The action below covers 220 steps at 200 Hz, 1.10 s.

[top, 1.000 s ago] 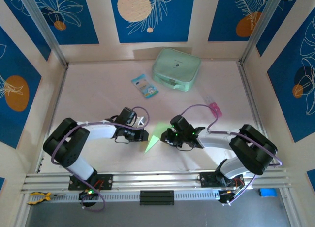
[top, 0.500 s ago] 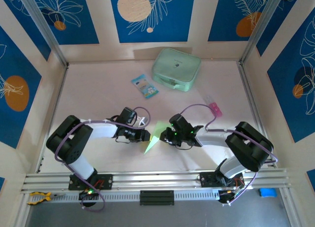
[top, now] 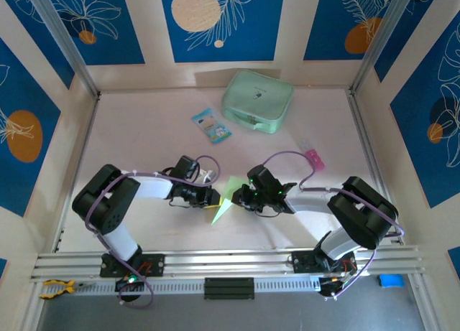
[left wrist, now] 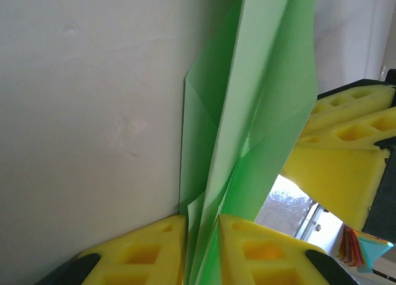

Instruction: Fold a paper plane with a square sheet of paper (pick it up from the middle)

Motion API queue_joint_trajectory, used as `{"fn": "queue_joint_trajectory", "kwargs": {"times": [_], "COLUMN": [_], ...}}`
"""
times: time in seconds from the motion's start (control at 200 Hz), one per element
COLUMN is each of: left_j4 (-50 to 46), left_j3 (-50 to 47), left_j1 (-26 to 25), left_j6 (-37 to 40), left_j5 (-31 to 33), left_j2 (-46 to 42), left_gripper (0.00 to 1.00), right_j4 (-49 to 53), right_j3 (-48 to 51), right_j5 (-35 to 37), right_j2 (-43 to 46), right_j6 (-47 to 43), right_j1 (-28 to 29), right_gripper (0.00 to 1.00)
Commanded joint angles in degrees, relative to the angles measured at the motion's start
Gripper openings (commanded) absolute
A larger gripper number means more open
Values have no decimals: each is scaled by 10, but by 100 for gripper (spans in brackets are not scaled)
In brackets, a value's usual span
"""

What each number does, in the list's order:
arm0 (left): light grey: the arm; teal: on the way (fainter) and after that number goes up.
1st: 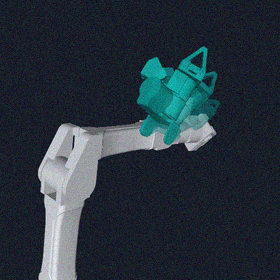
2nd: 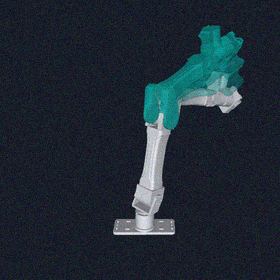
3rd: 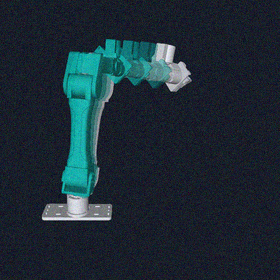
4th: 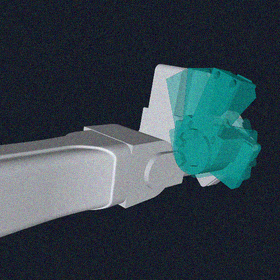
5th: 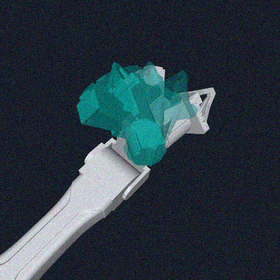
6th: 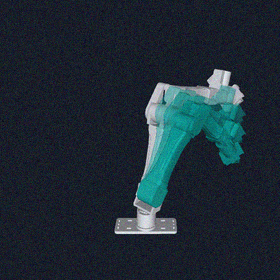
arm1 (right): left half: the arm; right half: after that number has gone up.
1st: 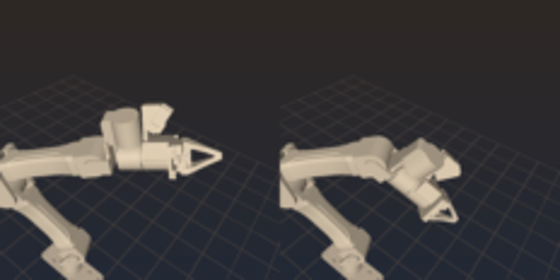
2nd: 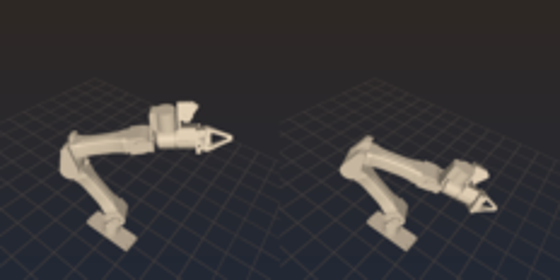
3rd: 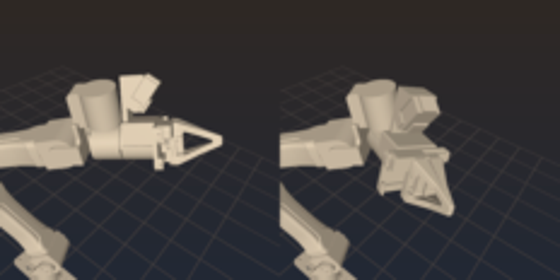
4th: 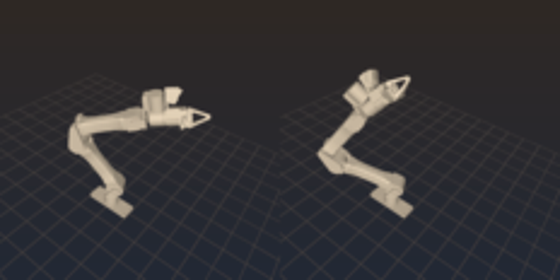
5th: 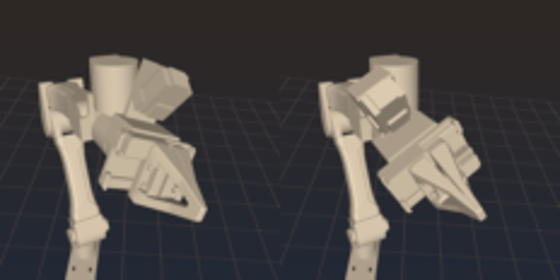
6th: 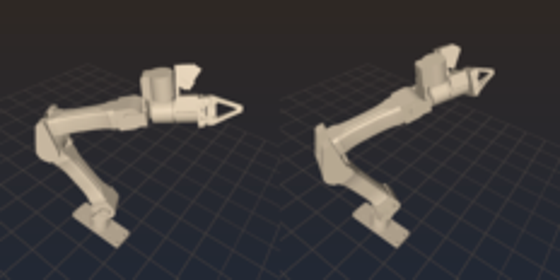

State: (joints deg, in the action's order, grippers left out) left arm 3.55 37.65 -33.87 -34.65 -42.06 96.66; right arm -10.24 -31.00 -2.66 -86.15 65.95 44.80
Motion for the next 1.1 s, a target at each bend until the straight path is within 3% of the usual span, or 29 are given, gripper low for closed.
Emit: {"fn": "queue_joint_trajectory", "kwargs": {"times": [0.0,0.2,0.49,0.585,0.84,0.97,1.095], "left_j4": [23,37,32,-3,-219,-276,-293], "left_j3": [3,4,-4,-6,43,64,68], "left_j1": [-8,-13,-15,-17,-52,-71,-84], "left_j6": [-5,-12,-9,3,56,45,34], "left_j5": [-35,-50,-19,40,333,414,442], "left_j2": [19,29,-17,-61,-154,-155,-151], "left_gripper": [21,20,4,1,0,0,0], "right_j4": [-20,-41,-32,-11,27,25,25], "right_j3": [13,21,24,26,28,26,20], "right_j5": [-13,-22,-16,-2,17,20,22], "right_j2": [-2,-6,13,37,91,94,86], "right_j6": [9,14,15,13,7,9,10], "right_j1": [-5,-6,-6,-6,-5,3,12], "right_gripper": [21,21,21,21,22,22,22]}}
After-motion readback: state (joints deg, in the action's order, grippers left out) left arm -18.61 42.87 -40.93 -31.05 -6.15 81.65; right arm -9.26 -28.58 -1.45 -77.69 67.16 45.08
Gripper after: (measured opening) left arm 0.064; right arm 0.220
